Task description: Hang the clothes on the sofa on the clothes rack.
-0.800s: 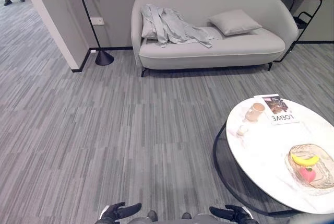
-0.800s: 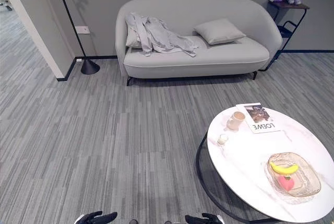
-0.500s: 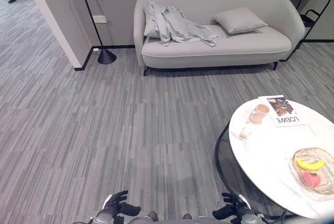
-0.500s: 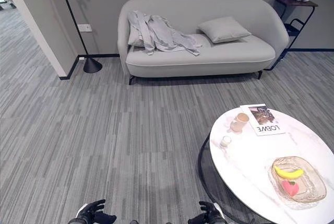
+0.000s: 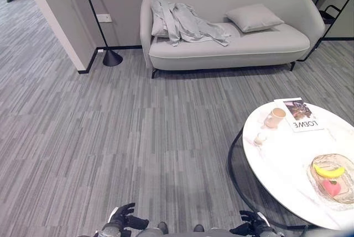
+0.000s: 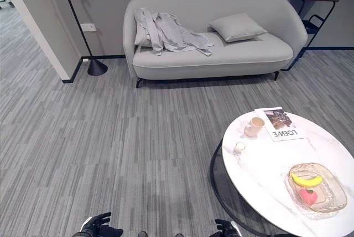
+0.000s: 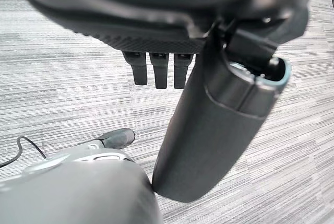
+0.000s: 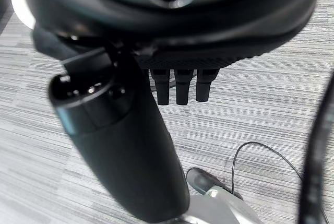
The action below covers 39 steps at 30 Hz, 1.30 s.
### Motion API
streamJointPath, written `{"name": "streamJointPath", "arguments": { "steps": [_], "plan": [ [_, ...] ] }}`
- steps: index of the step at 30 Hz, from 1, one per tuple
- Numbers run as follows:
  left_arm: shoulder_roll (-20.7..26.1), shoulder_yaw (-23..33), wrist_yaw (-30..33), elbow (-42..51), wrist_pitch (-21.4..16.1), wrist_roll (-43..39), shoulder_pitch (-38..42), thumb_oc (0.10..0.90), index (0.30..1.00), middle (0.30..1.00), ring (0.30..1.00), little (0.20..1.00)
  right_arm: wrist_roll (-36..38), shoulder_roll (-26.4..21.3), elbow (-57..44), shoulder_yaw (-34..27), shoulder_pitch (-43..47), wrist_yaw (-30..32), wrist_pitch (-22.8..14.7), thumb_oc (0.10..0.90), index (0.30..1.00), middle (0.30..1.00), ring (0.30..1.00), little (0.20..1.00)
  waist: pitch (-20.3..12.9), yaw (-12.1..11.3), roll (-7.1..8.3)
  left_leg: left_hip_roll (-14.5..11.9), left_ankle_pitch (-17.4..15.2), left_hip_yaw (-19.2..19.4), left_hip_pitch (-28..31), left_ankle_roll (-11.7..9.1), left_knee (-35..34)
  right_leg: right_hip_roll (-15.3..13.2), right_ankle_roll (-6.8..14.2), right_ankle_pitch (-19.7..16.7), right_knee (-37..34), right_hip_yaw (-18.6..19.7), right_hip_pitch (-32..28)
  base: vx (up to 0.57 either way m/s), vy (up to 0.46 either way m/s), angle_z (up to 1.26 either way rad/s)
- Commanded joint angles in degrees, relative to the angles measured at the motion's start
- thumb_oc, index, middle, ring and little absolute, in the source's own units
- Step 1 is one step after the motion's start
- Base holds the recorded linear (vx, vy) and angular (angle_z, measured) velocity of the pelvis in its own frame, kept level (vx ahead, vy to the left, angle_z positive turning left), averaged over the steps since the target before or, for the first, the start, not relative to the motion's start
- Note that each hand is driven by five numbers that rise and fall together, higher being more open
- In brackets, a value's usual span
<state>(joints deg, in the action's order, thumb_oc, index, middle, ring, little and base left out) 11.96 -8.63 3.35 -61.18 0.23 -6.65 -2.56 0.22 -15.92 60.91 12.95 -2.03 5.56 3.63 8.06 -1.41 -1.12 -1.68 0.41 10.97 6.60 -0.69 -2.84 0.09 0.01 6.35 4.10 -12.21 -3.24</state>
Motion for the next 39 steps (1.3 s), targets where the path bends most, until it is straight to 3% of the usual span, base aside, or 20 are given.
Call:
{"name": "streamJointPath", "arguments": {
  "steps": [1, 4, 5, 6, 9, 11, 13, 16, 19, 20, 23, 25, 27, 28, 29, 30, 33, 34, 35, 39],
  "plan": [
    [1.79, -0.14, 0.37, 0.24, -1.99, -1.96, 2.7, 0.8, 0.9, 0.9, 0.9, 0.9, -1.53, -1.7, -1.74, 1.51, 3.07, 1.24, -1.17, 0.8, 0.9, 0.9, 0.9, 0.9, 0.59, -0.51, 3.91, -0.7, -3.74, 0.4, 3.49, -2.21, -2.16, -4.38, 4.9, -4.24, -9.1, -1.1, -5.37, 0.05, -0.07, -0.12],
    [2.59, 0.29, 0.72, 3.35, -2.04, -4.94, 3.31, 0.8, 0.9, 0.9, 0.9, 0.9, -1.29, -2.35, -4.0, 2.07, 4.12, 1.35, -1.3, 0.8, 0.9, 0.9, 0.9, 0.9, 3.01, -1.07, 5.05, -1.67, -6.55, 0.01, -2.73, -2.85, 9.58, -4.7, 3.68, -4.06, -9.1, -1.27, -4.84, 0.0, -0.162, -0.12],
    [2.65, 0.71, 0.71, 5.46, -2.12, -6.53, 2.99, 0.8, 0.9, 0.9, 0.9, 0.9, -0.77, -2.87, -6.47, 1.76, 3.52, 1.29, -1.7, 0.8, 0.9, 0.9, 0.9, 0.9, 4.47, -1.75, 5.43, -2.84, -5.26, -1.66, -7.76, -2.93, 20.67, -4.02, 1.97, -3.14, -9.1, -0.9, -5.83, 0.05, -0.127, -0.17],
    [2.67, 0.71, 0.71, 5.47, -2.11, -6.53, 3.0, 0.8, 0.9, 0.9, 0.9, 0.9, -0.77, -2.86, -6.48, 1.76, 3.53, 1.29, -1.69, 0.8, 0.9, 0.9, 0.9, 0.9, 4.27, -1.65, 5.47, -2.8, -5.17, -1.75, -8.06, -2.92, 20.71, -4.04, 1.95, -3.18, -9.1, -0.99, -5.6, 0.07, -0.199, -0.13],
    [2.0, 0.65, 1.25, 7.33, -1.69, -9.13, 3.24, 0.8, 0.9, 0.9, 0.9, 0.9, 0.88, -3.92, -9.4, 0.76, 3.36, 2.31, -1.47, 0.8, 0.9, 0.9, 0.9, 0.9, 7.71, -3.11, 5.9, -2.48, 0.92, -6.07, -21.76, -2.63, 40.86, -2.37, -0.72, -0.71, -8.95, -1.35, -7.55, 0.12, -0.17, 0.16],
    [1.88, 0.84, 1.3, 7.27, -1.65, -9.61, 3.05, 0.8, 0.9, 0.9, 0.9, 0.9, 1.11, -3.83, -9.56, 0.71, 3.08, 2.58, -1.25, 0.8, 0.9, 0.9, 0.9, 0.9, 7.58, -4.18, 6.16, -1.79, -0.81, -5.81, -24.95, -2.24, 37.19, -2.21, -0.42, 0.53, -9.1, -1.12, -8.77, 0.3, -0.025, 0.2],
    [1.87, 1.21, 1.34, 7.45, -1.63, -9.4, 2.3, 0.8, 0.9, 0.9, 0.9, 0.9, 0.72, -3.95, -10.04, 0.87, 2.77, 2.46, -1.28, 0.8, 0.9, 0.9, 0.9, 0.9, 6.7, -4.99, 6.68, -2.55, -1.22, -5.08, -23.38, -2.18, 24.81, -2.63, 0.69, 1.84, -9.1, -1.22, -9.65, 0.38, 0.095, -0.05],
    [2.05, 1.42, 1.45, 7.64, -1.6, -8.91, 1.43, 0.8, 0.9, 0.9, 0.9, 0.9, 0.02, -4.3, -10.34, 1.67, 3.33, 2.64, -1.59, 0.8, 0.9, 0.9, 0.9, 0.9, 6.09, -5.81, 6.27, -4.96, 4.2, -3.55, -24.62, -4.47, 5.6, -2.49, 1.8, 4.72, -9.1, -2.28, -12.5, 0.41, 0.11, -0.24],
    [2.48, 2.74, 1.28, 6.86, -1.62, -8.54, 0.66, 0.8, 0.9, 0.9, 0.9, 0.9, -1.15, -4.05, -9.66, 2.24, 4.44, 2.17, -1.59, 0.8, 0.9, 0.9, 0.9, 0.9, 5.08, -7.0, 6.46, -5.73, 5.79, -0.49, -25.18, -4.74, -2.16, -3.02, 3.4, 5.8, -9.1, -1.54, -15.26, 0.5, 0.199, -0.13],
    [2.55, 3.31, 1.29, 6.57, -1.71, -8.87, 0.32, 0.8, 0.9, 0.9, 0.9, 0.9, -1.79, -3.72, -10.05, 2.43, 4.23, 1.84, -1.85, 0.8, 0.9, 0.9, 0.9, 0.9, 4.1, -7.34, 6.14, -5.91, 9.0, 0.19, -24.48, -4.49, -2.16, -3.03, 4.12, 5.08, -9.1, -1.31, -15.57, 0.72, 0.354, -0.58],
    [3.2, 4.4, 1.29, 5.9, -1.37, -8.51, -0.25, 0.8, 0.9, 0.9, 0.9, 0.9, -2.79, -2.68, -9.98, 2.33, 2.93, 0.85, -1.58, 0.8, 0.9, 0.9, 0.9, 0.9, 2.03, -8.29, 7.62, -3.17, 11.59, 0.6, -21.26, -2.9, -2.15, -7.09, 6.1, 1.94, -1.4, -0.49, -14.7, 0.59, 0.282, -0.57],
    [3.54, 4.9, 1.28, 5.71, -1.42, -8.47, -0.4, 0.8, 0.9, 0.9, 0.9, 0.9, -2.92, -2.32, -9.34, 2.31, 2.5, 0.42, -1.81, 0.8, 0.9, 0.9, 0.9, 0.9, 1.82, -8.5, 8.9, 0.31, 9.25, 0.47, -17.89, -0.41, -2.03, -10.97, 8.1, -6.61, 10.47, -0.26, -11.45, 0.51, 0.291, -0.58],
    [3.75, 4.97, 1.3, 5.62, -1.19, -8.84, -0.4, 0.8, 0.9, 0.9, 0.9, 0.9, -3.42, -2.22, -9.26, 2.06, 2.5, -0.07, -1.36, 0.8, 0.9, 0.9, 0.9, 0.9, 2.68, -7.22, 8.43, 2.87, 6.08, -0.14, -13.02, 2.3, -2.16, -14.96, 8.0, -17.25, 24.8, 1.07, -4.98, 0.46, 0.394, -0.03],
    [4.1, 5.07, 1.58, 5.08, -1.15, -8.69, -0.29, 0.8, 0.9, 0.9, 0.9, 0.9, -3.43, -2.25, -9.77, 1.88, 2.6, 0.31, -1.44, 0.8, 0.9, 0.9, 0.9, 0.9, 3.41, -6.39, 7.68, 3.38, 4.06, -0.34, -10.94, 3.24, -2.16, -15.88, 7.54, -19.47, 29.64, 1.74, -1.4, 0.42, 0.393, 0.39],
    [4.14, 5.27, 1.75, 5.2, -1.22, -9.04, -0.27, 0.8, 0.9, 0.9, 0.9, 0.9, -3.48, -2.02, -9.98, 1.74, 2.75, 0.3, -1.39, 0.8, 0.9, 0.9, 0.9, 0.9, 4.1, -5.52, 6.45, 3.03, 2.75, -0.78, -8.99, 3.73, -2.16, -16.89, 6.98, -17.82, 33.55, 1.5, 3.07, 0.48, 0.326, 0.47],
    [4.23, 5.39, 1.87, 5.56, -1.53, -9.5, 0.02, 0.8, 0.9, 0.9, 0.9, 0.9, -3.25, -1.96, -10.3, 1.81, 2.88, 0.26, -1.48, 0.8, 0.9, 0.9, 0.9, 0.9, 4.62, -5.17, 6.19, 3.29, 0.43, -0.96, -6.88, 3.48, -2.16, -19.27, 7.23, -14.36, 31.71, -0.59, 5.55, 0.56, 0.218, 0.5],
    [4.39, 5.67, 1.85, 6.36, -1.91, -10.15, 0.48, 0.8, 0.9, 0.9, 0.9, 0.9, -3.24, -2.34, -11.96, 1.92, 2.97, 0.15, -1.45, 0.8, 0.9, 0.9, 0.9, 0.9, 5.58, -3.86, 5.27, 2.78, -1.8, -1.61, -3.93, 3.01, -2.16, -18.84, 6.63, -10.81, 23.01, -4.77, 6.69, 0.33, 0.037, 0.42],
    [4.43, 5.67, 1.94, 6.52, -2.09, -10.4, 0.74, 0.8, 0.9, 0.9, 0.9, 0.9, -3.14, -2.41, -12.52, 1.89, 3.1, 0.07, -1.42, 0.8, 0.9, 0.9, 0.9, 0.9, 6.08, -3.52, 4.8, 2.32, -1.44, -1.41, -3.64, 3.09, -2.16, -16.8, 5.71, -10.56, 18.92, -5.19, 8.93, 0.51, -0.07, 0.54],
    [4.25, 6.19, 2.08, 5.59, -2.25, -10.47, 1.18, 0.8, 0.9, 0.9, 0.9, 0.9, -2.58, -2.71, -13.69, 1.59, 3.5, 0.21, -1.41, 0.8, 0.9, 0.9, 0.9, 0.9, 6.81, -2.53, 5.31, 2.97, -4.24, -2.96, -0.61, 2.12, -2.16, -12.98, 7.14, -11.12, 4.02, -5.26, 10.8, 0.54, -0.091, 0.57],
    [3.41, 7.27, 1.68, 2.69, -2.47, -9.36, 1.53, 0.8, 0.9, 0.9, 0.9, 0.9, -2.05, -2.77, -14.01, 1.03, 2.96, -0.05, -1.33, 0.8, 0.9, 0.9, 0.9, 0.9, 6.84, -0.62, 6.39, 3.98, -7.47, -5.61, 3.39, 1.12, -2.16, -8.72, 9.8, -14.67, -9.1, -0.06, 14.67, 0.48, -0.042, 0.65]
  ]
}}
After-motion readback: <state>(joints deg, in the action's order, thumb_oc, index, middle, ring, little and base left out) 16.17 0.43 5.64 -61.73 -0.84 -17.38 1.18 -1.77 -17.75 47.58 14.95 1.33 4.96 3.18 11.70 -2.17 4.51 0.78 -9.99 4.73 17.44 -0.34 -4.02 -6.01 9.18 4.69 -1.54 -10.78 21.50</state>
